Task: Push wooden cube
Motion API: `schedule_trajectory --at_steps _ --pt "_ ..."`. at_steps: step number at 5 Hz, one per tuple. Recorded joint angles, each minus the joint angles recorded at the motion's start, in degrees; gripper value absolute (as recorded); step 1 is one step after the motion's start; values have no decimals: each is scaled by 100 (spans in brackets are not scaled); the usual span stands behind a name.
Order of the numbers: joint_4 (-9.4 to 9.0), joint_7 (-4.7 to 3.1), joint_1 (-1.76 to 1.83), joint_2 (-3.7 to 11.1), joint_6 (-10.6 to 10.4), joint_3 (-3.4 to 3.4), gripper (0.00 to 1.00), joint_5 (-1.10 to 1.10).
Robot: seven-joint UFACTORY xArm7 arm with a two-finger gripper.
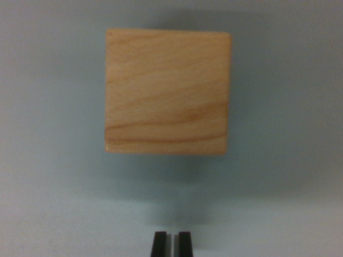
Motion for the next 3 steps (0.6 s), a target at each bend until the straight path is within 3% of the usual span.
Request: schedule_trajectory --at_steps 2,3 --pt "0 0 0 0 0 0 0 0" --pt "0 0 0 0 0 0 100 0"
